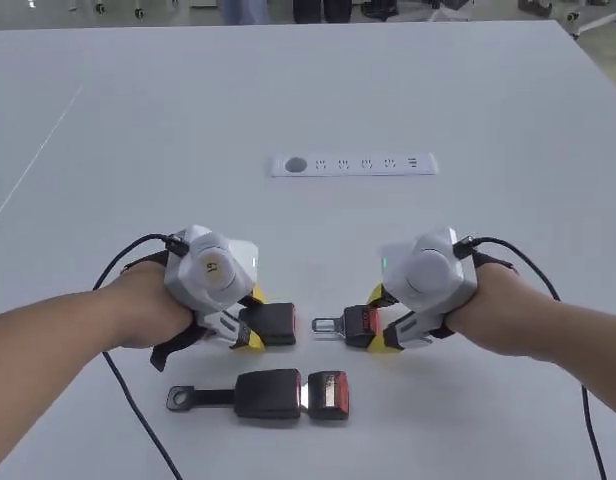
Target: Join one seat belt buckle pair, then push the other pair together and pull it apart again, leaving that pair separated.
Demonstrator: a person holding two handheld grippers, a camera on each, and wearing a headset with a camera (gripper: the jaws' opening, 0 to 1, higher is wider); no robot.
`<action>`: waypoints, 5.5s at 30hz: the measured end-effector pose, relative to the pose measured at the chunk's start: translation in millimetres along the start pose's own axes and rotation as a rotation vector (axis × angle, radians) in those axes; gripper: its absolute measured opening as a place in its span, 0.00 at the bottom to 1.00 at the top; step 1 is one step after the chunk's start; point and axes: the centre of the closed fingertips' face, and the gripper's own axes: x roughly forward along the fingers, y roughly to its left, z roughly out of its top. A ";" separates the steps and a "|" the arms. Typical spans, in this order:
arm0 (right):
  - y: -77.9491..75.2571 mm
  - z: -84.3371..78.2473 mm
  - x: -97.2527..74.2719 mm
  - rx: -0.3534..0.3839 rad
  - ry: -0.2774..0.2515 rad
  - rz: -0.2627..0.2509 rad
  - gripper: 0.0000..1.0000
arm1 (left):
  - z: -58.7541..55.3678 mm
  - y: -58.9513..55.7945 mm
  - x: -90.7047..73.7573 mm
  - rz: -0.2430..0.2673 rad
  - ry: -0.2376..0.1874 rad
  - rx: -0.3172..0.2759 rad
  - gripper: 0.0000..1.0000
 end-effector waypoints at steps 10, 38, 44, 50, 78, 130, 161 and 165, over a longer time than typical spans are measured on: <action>1.9 14.9 8.4 -0.038 0.000 -0.016 0.31 | 0.4 -0.9 0.6 0.002 0.001 0.013 0.33; 0.3 28.8 14.2 -0.024 -0.018 0.004 0.28 | 1.8 -2.5 1.2 -0.018 0.002 0.023 0.31; -0.3 30.4 14.9 -0.011 -0.016 0.003 0.28 | 2.6 -1.6 1.0 -0.013 -0.002 0.018 0.31; -1.6 31.3 16.5 -0.015 -0.005 -0.004 0.28 | 2.7 -0.6 0.8 -0.010 -0.015 0.008 0.31; 0.8 43.5 24.6 -0.004 0.009 -0.020 0.28 | 1.7 -0.8 0.2 -0.005 -0.014 -0.004 0.31; -2.9 -29.2 -19.8 0.049 0.048 -0.026 0.31 | 3.0 -1.4 0.3 -0.017 0.005 -0.027 0.32; 2.6 -66.0 -40.1 0.118 0.075 -0.027 0.32 | 4.8 -5.1 -1.9 0.000 0.012 -0.030 0.34; 2.1 -65.2 -39.5 0.107 0.073 -0.033 0.33 | 5.3 -3.3 -2.3 0.017 0.006 -0.016 0.36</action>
